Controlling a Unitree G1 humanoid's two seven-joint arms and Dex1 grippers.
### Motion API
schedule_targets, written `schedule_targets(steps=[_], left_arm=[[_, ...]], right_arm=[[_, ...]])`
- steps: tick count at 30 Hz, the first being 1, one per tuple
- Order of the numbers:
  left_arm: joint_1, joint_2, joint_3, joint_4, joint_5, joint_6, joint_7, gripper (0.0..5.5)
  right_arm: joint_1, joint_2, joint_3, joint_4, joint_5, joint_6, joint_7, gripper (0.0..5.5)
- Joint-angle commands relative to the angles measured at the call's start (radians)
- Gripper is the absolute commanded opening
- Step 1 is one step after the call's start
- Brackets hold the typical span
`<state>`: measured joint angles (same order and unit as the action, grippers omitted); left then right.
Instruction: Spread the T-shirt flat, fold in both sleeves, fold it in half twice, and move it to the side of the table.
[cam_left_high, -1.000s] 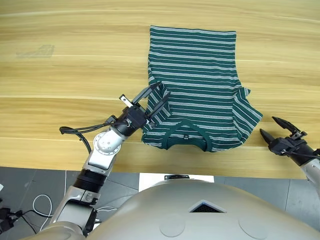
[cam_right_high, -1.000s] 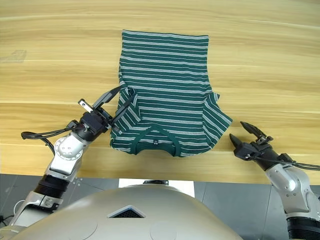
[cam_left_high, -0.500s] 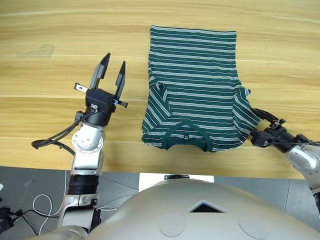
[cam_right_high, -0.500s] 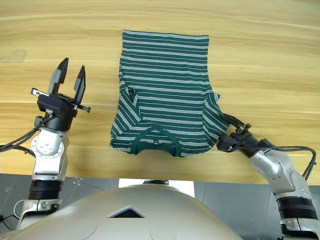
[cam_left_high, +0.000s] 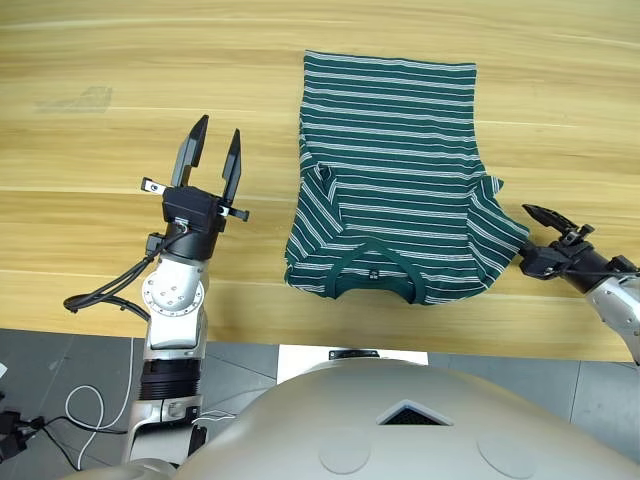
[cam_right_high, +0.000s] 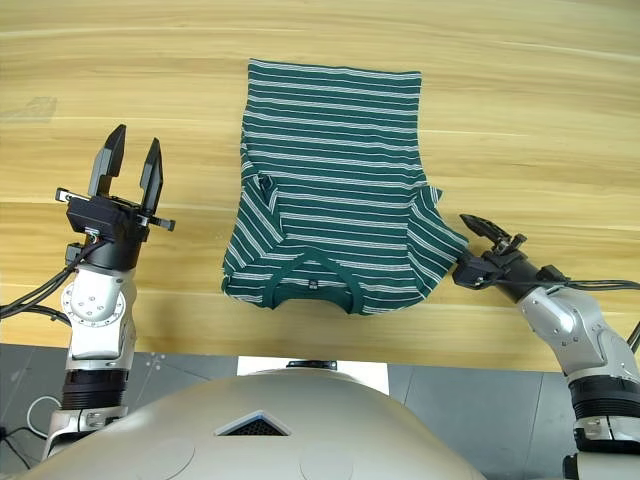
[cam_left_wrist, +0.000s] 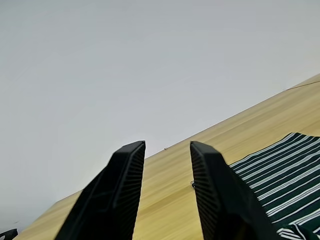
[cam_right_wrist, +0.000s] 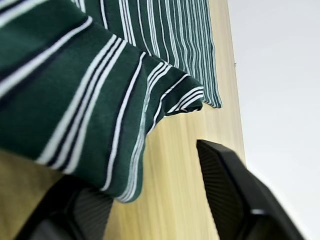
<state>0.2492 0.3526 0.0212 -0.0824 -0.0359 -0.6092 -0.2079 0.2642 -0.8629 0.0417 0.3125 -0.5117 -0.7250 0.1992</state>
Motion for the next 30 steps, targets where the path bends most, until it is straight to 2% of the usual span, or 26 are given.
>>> schedule_targets(steps=[1,6,12,22,30], left_arm=[[-0.007,-0.01,0.009,0.024,0.011,0.005,-0.007,1.69],[-0.01,-0.016,0.016,0.05,0.02,-0.001,-0.002,1.69],[0.006,-0.026,0.023,0.057,0.021,-0.015,-0.002,1.69],[0.009,-0.043,0.021,0.085,0.024,-0.031,-0.004,1.69],[0.006,-0.052,0.016,0.118,0.026,-0.045,-0.007,1.69]], right_arm=[[0.007,-0.008,0.049,0.029,-0.01,-0.007,0.037,1.85],[0.004,-0.019,0.058,0.035,0.009,-0.016,0.04,0.89],[-0.016,-0.015,0.034,0.014,0.024,0.001,0.02,0.02],[-0.027,0.006,0.017,-0.071,0.049,0.013,-0.002,0.02],[-0.027,0.059,0.103,-0.199,0.088,-0.014,0.083,0.02]])
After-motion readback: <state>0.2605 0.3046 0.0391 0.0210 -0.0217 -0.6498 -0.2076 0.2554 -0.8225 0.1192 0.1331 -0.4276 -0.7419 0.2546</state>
